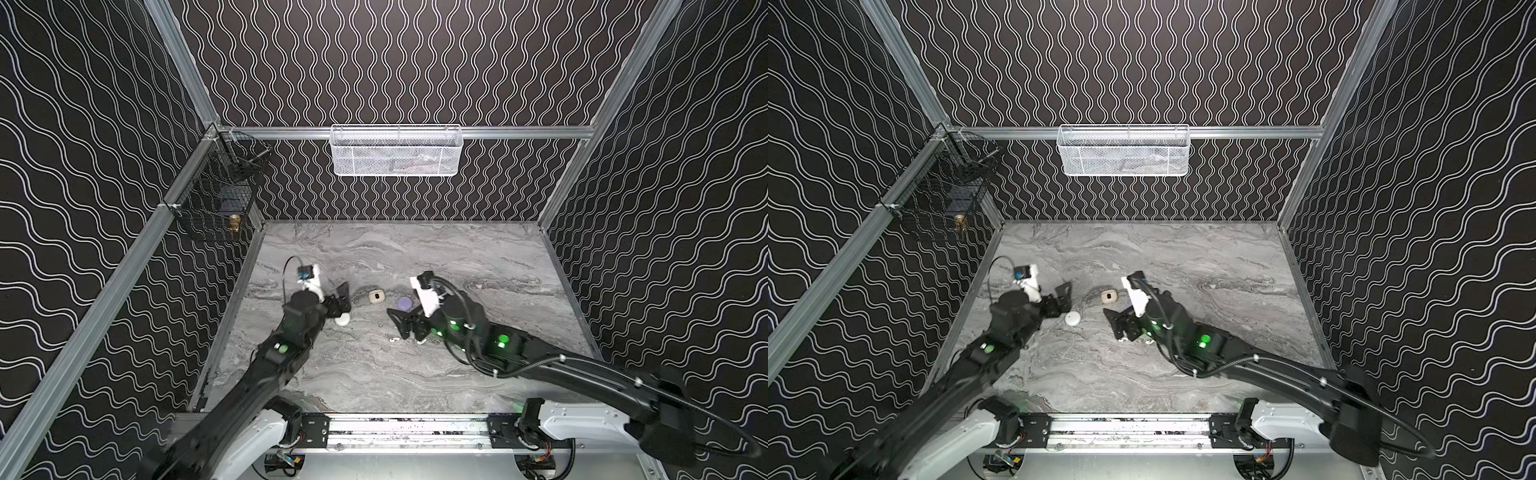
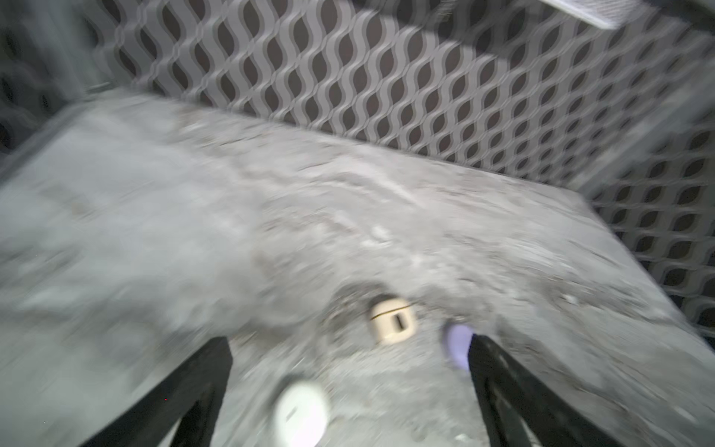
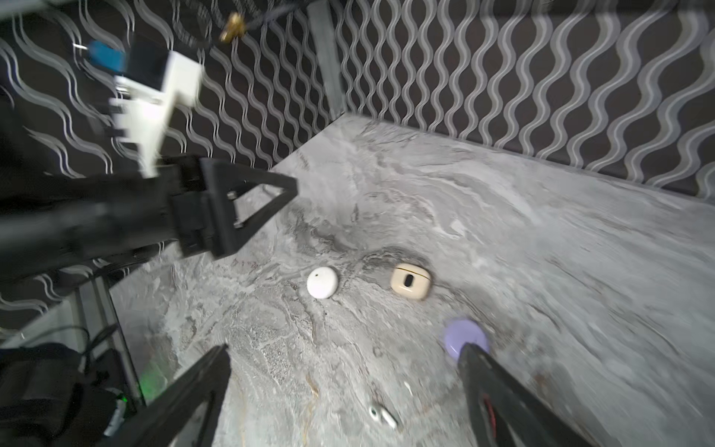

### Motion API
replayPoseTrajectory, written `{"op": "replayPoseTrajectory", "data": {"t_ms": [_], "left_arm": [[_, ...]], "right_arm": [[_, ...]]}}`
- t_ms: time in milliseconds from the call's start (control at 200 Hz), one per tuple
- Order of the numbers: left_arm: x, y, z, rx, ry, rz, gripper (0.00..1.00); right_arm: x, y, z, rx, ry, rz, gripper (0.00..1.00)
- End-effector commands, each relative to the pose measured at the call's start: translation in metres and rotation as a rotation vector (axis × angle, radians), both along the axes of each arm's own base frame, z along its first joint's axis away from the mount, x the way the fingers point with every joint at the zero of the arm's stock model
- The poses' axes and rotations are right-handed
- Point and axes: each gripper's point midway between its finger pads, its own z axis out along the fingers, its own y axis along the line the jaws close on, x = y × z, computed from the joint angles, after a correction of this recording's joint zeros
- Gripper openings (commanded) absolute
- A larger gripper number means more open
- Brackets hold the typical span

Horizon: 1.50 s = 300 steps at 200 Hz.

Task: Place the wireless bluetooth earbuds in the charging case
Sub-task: 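Lower the right gripper and close on the white round case, then lift the white case with the right gripper while the left gripper approaches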

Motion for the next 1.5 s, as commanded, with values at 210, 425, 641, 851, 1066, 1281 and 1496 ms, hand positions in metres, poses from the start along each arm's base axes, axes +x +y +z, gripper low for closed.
{"op": "replayPoseTrajectory", "data": {"t_ms": [210, 425, 641, 851, 1066, 1281, 1496], "left_arm": [[-0.027, 0.057, -0.060, 0.127, 0.200, 0.282, 0.99], [-0.031, 0.073, -0.062, 0.109, 0.200, 0.387, 0.99], [-0.024, 0.108, -0.085, -0.117, 0.244, 0.424, 0.99], [-0.014, 0.119, -0.102, -0.180, 0.284, 0.437, 0.99], [-0.009, 0.118, -0.105, -0.181, 0.290, 0.426, 0.99], [-0.012, 0.115, -0.100, -0.191, 0.259, 0.411, 0.99], [-0.013, 0.115, -0.101, -0.192, 0.259, 0.408, 0.98]], "right_arm": [[0.044, 0.105, -0.086, -0.218, -0.008, 0.171, 0.95], [0.076, 0.136, -0.154, -0.364, 0.007, 0.222, 0.98], [0.078, 0.147, -0.173, -0.398, 0.001, 0.280, 0.99], [0.071, 0.152, -0.204, -0.435, 0.039, 0.342, 0.95], [0.072, 0.157, -0.222, -0.466, 0.070, 0.358, 0.85], [0.075, 0.160, -0.234, -0.481, 0.090, 0.345, 0.72], [0.075, 0.158, -0.238, -0.485, 0.099, 0.336, 0.56]]}}
